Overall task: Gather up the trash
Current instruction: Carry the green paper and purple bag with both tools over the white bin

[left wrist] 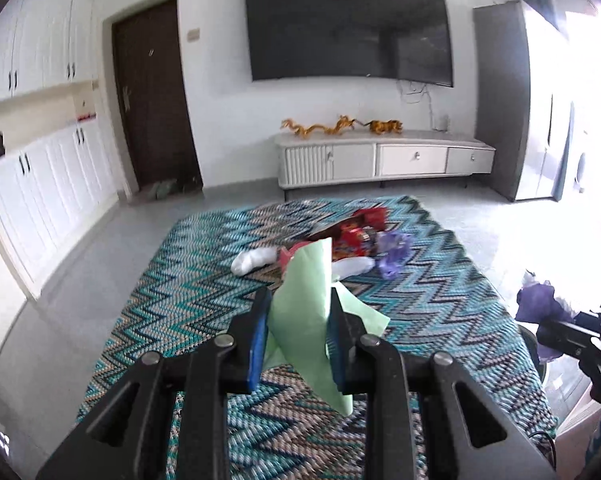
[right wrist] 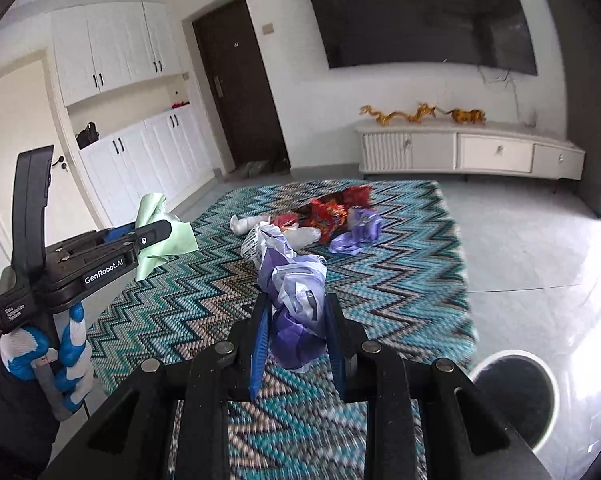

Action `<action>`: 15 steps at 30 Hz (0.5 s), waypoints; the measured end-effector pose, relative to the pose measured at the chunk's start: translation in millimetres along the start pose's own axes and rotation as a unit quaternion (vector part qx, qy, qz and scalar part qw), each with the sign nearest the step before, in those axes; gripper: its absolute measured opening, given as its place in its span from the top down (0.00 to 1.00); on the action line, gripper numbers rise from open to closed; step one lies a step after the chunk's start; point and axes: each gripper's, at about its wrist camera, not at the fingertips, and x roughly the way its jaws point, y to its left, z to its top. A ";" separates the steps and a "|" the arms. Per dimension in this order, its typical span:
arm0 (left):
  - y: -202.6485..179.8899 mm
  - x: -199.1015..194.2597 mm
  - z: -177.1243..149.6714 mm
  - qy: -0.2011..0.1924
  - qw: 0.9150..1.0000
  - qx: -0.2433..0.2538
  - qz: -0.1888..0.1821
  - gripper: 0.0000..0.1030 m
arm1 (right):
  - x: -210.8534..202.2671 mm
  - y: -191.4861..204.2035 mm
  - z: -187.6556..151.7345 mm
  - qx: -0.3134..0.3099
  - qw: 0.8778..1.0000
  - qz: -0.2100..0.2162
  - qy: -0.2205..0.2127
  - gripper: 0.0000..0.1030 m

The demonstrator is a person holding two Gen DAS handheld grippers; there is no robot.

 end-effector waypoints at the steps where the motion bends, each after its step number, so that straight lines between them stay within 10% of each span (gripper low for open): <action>1: -5.8 -5.7 0.2 -0.004 1.000 0.005 0.000 0.76 | -6.0 -1.3 -1.9 0.001 1.000 -0.004 -0.005 0.76; 15: -92.5 -70.6 5.9 -0.057 0.995 0.083 -0.021 0.76 | -90.4 -36.2 -30.0 0.033 0.995 -0.053 -0.073 0.76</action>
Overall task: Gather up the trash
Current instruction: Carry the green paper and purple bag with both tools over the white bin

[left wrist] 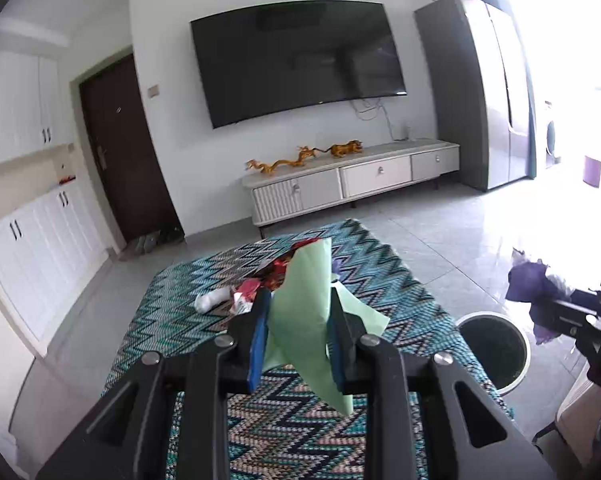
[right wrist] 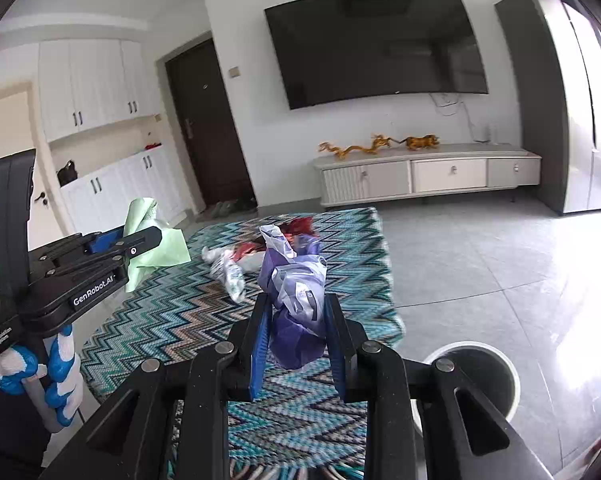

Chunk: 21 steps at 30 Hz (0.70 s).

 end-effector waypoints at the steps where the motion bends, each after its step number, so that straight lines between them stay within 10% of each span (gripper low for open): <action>1: -5.0 -0.8 1.3 -0.001 1.000 0.005 -0.003 0.76 | -3.4 -3.5 -1.3 0.002 1.000 -0.004 -0.003 0.76; 21: -126.9 75.2 18.8 0.061 0.990 0.098 -0.075 0.74 | 0.0 -111.5 -32.3 0.100 0.991 -0.088 -0.003 0.76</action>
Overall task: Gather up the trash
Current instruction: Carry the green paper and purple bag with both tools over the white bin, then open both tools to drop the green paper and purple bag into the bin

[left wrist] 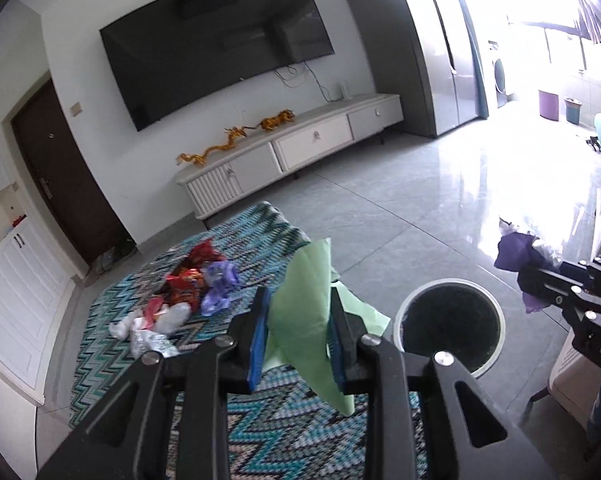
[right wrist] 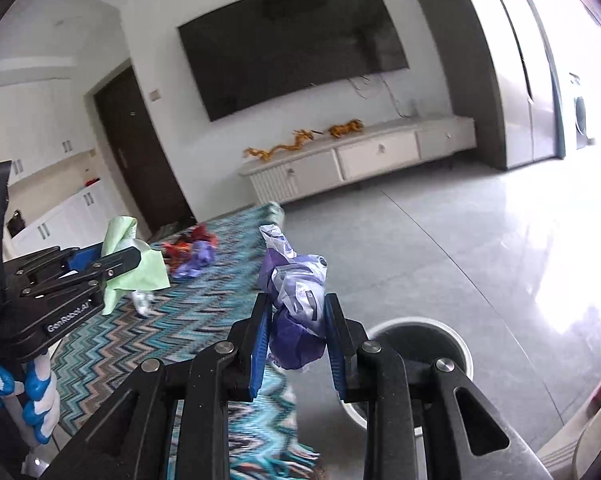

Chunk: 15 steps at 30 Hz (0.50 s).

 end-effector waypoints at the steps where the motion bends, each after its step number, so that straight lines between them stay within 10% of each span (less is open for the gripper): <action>1: -4.9 10.0 2.4 0.008 1.000 0.002 -0.010 0.73 | 3.4 -7.7 -1.9 0.007 1.000 -0.005 0.005 0.76; 15: -94.5 145.9 25.0 0.112 0.982 0.000 -0.154 0.72 | 82.9 -109.2 -24.1 0.099 0.986 -0.089 0.103 0.75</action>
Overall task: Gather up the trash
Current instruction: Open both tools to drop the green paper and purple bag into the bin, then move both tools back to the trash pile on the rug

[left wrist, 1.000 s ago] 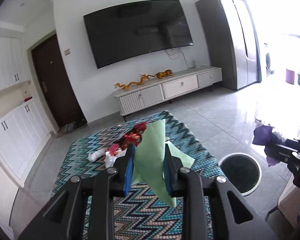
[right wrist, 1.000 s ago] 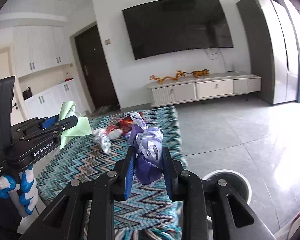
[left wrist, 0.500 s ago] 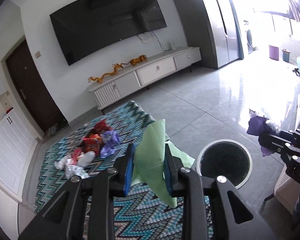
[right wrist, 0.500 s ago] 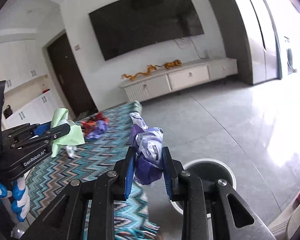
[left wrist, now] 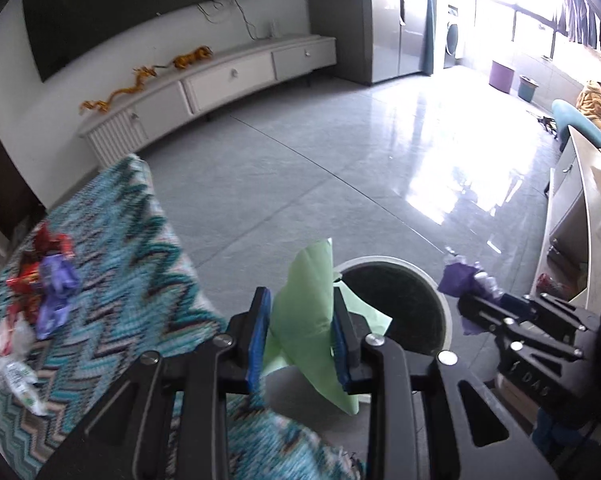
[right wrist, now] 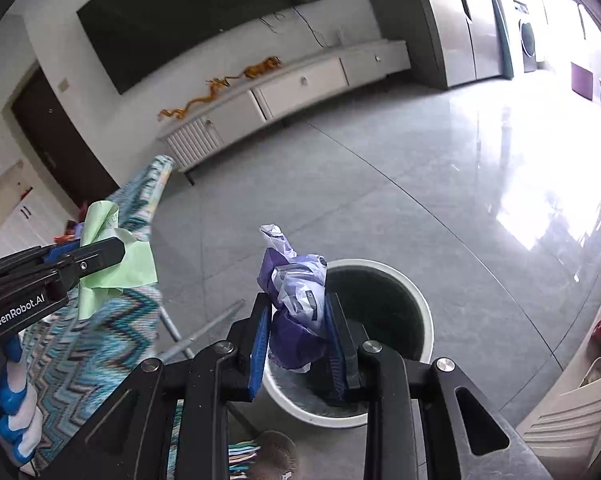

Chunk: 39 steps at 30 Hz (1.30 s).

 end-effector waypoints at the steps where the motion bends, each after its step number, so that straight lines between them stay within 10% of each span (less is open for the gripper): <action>1: -2.2 11.7 3.0 0.009 1.000 -0.004 -0.016 0.70 | 5.5 -2.8 1.3 0.003 1.000 -0.002 0.005 0.74; 6: -6.9 41.7 11.3 0.027 0.998 -0.018 -0.051 0.48 | 28.6 -12.0 9.4 0.013 0.999 -0.021 0.025 0.72; 9: -5.3 50.6 14.3 0.031 0.997 -0.025 -0.069 0.46 | 36.0 -17.1 7.7 0.020 0.999 -0.031 0.032 0.54; 16: 10.5 38.9 13.0 0.023 0.996 -0.041 -0.073 0.45 | 43.1 -23.0 11.8 0.036 0.998 -0.035 0.040 0.51; 39: 60.9 -123.0 -25.1 -0.143 0.981 -0.065 0.113 0.45 | -60.5 70.0 30.8 -0.038 0.997 0.003 -0.060 0.46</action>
